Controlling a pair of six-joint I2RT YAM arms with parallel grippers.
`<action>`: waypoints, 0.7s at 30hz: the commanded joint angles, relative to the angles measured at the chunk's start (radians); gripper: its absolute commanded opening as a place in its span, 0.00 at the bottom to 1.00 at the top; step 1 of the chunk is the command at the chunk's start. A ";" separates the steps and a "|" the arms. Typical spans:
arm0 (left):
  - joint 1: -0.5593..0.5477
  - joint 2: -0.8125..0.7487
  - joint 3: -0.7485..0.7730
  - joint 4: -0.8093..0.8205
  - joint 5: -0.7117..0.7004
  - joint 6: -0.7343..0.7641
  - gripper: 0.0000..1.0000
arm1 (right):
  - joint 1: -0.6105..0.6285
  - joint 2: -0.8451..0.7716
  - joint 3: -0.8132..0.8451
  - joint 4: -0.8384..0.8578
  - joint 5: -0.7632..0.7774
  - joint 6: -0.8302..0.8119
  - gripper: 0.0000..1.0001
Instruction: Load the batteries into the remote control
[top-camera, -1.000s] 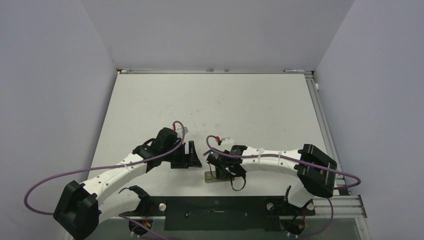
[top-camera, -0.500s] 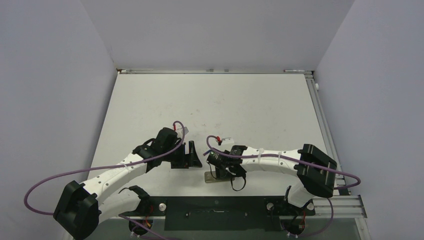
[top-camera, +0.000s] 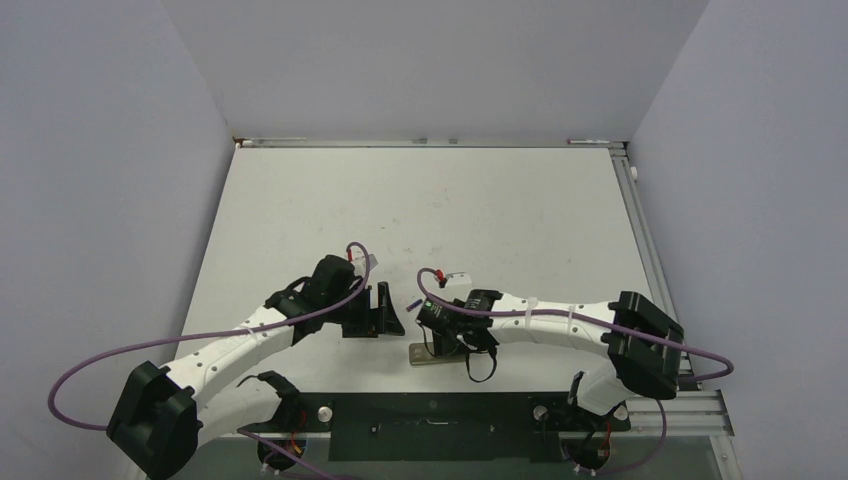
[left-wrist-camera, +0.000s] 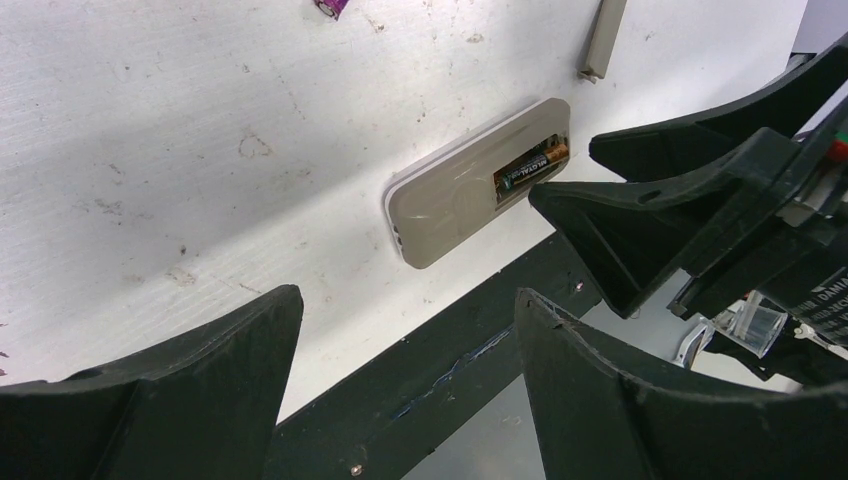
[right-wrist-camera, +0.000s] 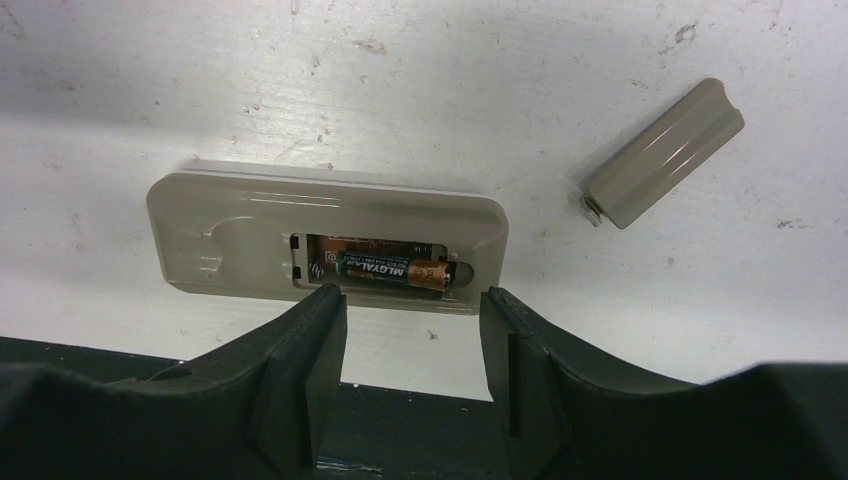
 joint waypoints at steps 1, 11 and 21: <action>0.006 -0.006 -0.005 0.044 0.032 0.009 0.75 | 0.001 -0.051 0.039 -0.005 0.038 -0.007 0.50; -0.014 0.045 -0.007 0.077 0.055 -0.007 0.75 | -0.023 -0.054 0.022 0.025 0.022 -0.042 0.37; -0.087 0.118 -0.006 0.112 0.052 -0.044 0.75 | -0.042 -0.041 0.006 0.056 -0.004 -0.069 0.31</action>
